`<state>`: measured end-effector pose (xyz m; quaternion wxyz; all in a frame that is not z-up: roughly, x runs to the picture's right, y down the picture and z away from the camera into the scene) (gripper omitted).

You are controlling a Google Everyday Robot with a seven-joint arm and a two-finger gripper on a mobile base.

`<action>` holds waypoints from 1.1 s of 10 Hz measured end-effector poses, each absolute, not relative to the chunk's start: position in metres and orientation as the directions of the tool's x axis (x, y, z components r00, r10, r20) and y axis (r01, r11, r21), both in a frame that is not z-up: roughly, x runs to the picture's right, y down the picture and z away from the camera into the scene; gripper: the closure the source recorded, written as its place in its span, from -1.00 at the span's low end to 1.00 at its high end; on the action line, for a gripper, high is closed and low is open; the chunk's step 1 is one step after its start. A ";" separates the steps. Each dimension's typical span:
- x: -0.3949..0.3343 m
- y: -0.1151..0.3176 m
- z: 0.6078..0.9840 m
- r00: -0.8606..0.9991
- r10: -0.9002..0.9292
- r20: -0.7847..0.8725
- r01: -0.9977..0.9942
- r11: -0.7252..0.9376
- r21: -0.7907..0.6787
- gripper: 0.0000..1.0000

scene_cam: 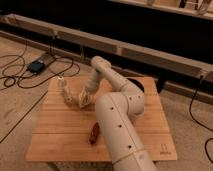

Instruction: Wipe the white sponge on the table

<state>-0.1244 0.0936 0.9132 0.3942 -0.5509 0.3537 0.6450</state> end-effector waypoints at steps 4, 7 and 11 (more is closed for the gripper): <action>-0.099 0.123 0.907 -0.066 0.085 -0.994 -0.923 -0.383 0.029 1.00; -0.061 0.156 0.897 -0.084 0.060 -0.995 -0.931 -0.361 0.056 1.00; -0.020 0.166 0.901 -0.174 0.047 -0.984 -0.904 -0.404 0.141 1.00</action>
